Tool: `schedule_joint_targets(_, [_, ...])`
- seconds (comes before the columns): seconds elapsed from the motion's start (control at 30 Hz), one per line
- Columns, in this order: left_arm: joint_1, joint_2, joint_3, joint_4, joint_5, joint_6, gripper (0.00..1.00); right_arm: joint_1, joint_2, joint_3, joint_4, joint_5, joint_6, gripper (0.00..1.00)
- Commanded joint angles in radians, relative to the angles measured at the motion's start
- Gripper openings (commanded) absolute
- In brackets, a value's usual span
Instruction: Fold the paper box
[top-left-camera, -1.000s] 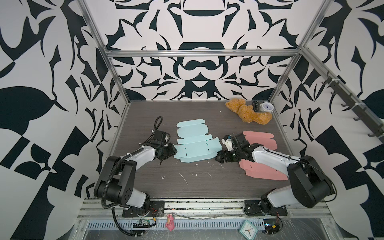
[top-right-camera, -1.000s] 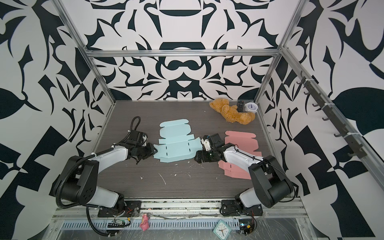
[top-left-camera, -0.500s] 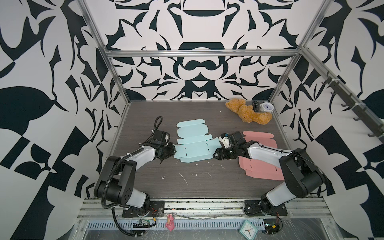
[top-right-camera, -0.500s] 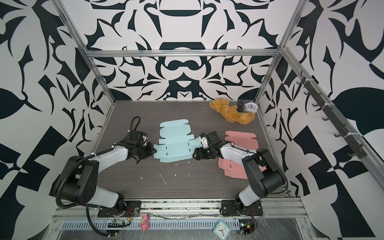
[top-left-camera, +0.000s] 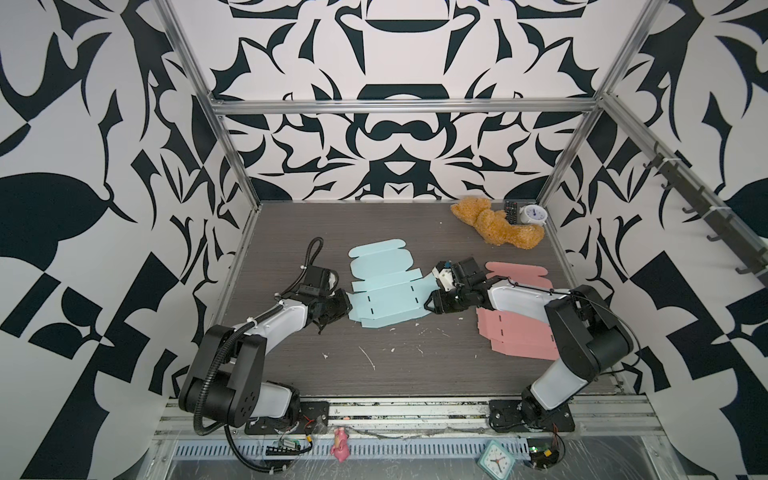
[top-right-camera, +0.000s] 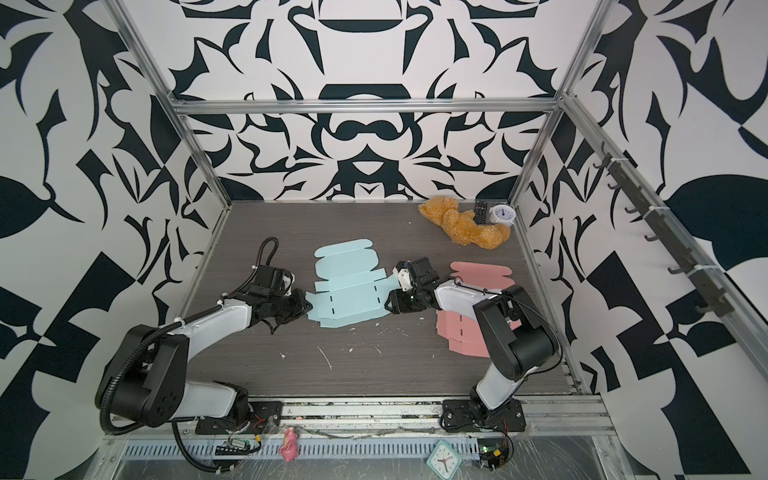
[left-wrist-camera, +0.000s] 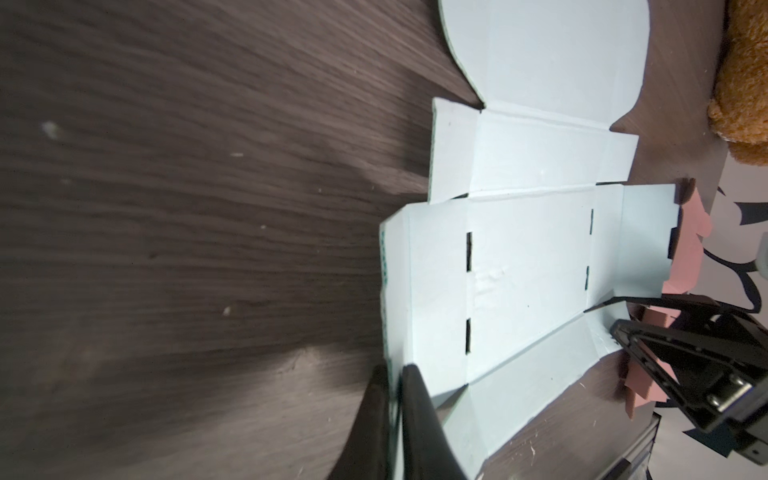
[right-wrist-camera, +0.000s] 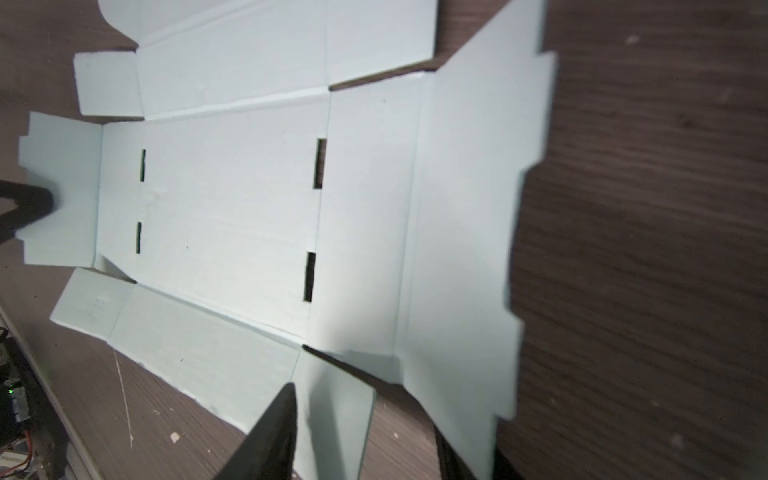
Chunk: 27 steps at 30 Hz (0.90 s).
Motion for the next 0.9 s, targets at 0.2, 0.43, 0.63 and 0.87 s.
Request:
schedule_joint_targets(0.2, [-0.031, -0.067, -0.062, -0.015, 0.001, -0.045, 0.13, -0.004, 0.05, 0.069, 0.029, -0.011, -0.022, 0.42])
schedule_joint_targets(0.43, [-0.089, -0.113, -0.098, -0.015, -0.017, -0.092, 0.15, -0.011, 0.107, 0.119, 0.032, -0.011, -0.036, 0.42])
schedule_joint_targets(0.63, [-0.154, -0.147, -0.123, -0.013, -0.048, -0.134, 0.15, -0.019, 0.165, 0.203, -0.001, -0.008, -0.062, 0.43])
schedule_joint_targets(0.87, [-0.219, -0.175, -0.144, -0.007, -0.07, -0.176, 0.3, -0.031, 0.182, 0.268, -0.029, 0.006, -0.074, 0.48])
